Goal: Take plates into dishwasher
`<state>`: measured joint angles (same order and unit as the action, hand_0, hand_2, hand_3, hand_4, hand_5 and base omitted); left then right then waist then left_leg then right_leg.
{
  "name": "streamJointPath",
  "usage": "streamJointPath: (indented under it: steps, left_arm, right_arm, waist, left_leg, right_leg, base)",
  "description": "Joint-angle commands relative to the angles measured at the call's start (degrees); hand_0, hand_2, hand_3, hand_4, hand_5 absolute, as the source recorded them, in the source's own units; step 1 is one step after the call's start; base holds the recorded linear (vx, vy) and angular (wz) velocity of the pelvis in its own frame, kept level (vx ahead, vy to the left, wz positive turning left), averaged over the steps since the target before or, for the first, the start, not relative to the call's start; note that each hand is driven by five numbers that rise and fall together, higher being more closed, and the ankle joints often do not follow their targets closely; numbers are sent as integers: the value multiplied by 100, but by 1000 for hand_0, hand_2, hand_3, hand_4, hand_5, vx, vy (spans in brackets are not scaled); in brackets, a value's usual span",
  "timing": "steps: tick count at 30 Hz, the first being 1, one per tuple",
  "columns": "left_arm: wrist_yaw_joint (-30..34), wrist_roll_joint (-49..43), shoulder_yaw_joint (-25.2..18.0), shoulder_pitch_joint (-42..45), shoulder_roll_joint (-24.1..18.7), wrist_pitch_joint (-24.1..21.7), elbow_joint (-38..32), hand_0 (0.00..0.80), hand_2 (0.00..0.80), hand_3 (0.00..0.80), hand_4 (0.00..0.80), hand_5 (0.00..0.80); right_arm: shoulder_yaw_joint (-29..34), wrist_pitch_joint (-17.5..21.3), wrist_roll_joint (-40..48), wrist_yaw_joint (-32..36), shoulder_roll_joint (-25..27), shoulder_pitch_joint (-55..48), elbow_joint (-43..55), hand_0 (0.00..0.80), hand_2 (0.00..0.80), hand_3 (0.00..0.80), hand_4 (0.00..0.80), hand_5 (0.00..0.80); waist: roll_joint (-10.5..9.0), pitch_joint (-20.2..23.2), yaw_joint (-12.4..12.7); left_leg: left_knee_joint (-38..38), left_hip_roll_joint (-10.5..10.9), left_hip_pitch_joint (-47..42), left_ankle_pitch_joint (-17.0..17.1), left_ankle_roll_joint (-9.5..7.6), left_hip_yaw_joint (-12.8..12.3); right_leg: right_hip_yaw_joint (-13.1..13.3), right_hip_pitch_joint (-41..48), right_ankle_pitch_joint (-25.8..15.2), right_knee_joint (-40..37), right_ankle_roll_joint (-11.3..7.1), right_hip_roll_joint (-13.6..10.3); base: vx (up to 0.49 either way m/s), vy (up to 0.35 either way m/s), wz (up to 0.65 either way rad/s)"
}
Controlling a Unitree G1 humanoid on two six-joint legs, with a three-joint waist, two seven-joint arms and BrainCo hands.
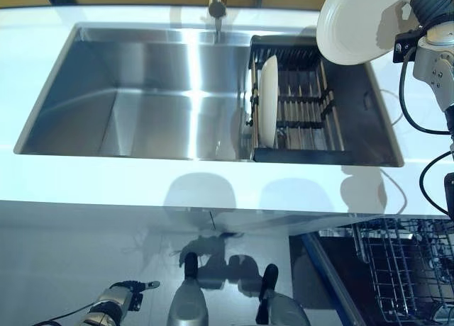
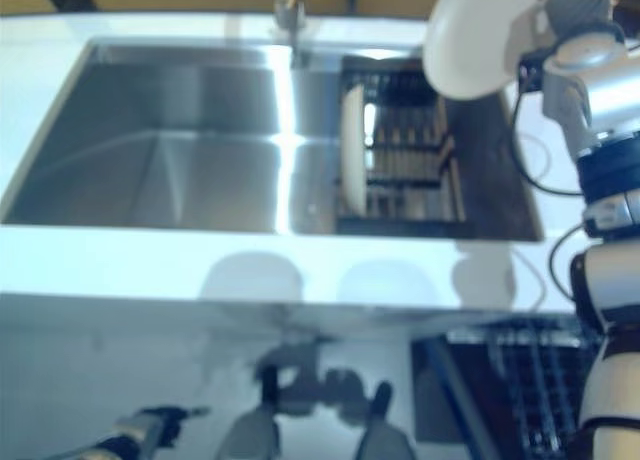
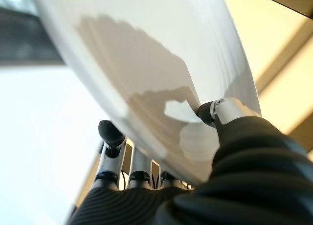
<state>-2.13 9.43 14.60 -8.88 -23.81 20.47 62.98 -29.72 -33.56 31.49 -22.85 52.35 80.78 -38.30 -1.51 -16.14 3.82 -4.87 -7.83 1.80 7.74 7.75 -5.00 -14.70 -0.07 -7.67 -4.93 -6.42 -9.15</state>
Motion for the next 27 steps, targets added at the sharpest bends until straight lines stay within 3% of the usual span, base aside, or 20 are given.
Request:
streamJointPath:
  steps: [1,11,18,27]
  left_arm:
    - [8,-350,317,173,-345,-70,333,0,0,0,0,0]
    - [97,-787,403,260,-457,-416,411,0,0,0,0,0]
    - [133,-959,403,336,-478,-594,406,0,0,0,0,0]
    - [154,-1097,373,444,-429,-714,343,0,0,0,0,0]
  right_arm:
    - [-652,299,-390,34,456,653,40,800,800,800,800,800]
    - [-1060,423,-1089,933,1038,882,-451,800,800,800,800,800]
    - [-1357,509,-1627,1485,1415,1057,-458,800,800,800,800,800]
    - [-1417,913,-2540,2060,2163,785,-242,800,800,800,800,800]
  waist:
    - [-203,667,-42]
    - [-245,1258,-224]
    - [-269,1392,-375]
    - [-266,1456,-627]
  left_leg:
    - [-13,0,-291,-371,-28,-249]
    - [-13,-48,-691,-522,-27,-409]
    - [-13,-65,-851,-576,-33,-517]
    - [-13,-143,-927,-595,-15,-695]
  right_leg:
    - [223,211,318,-7,-250,-86]
    - [341,484,391,-7,-257,-53]
    - [501,516,373,-7,-271,-17]
    - [730,420,334,-7,-286,51]
  base:
    - [23,-35,-9]
    - [29,-25,-12]
    - [11,4,-18]
    - [-20,-9,-16]
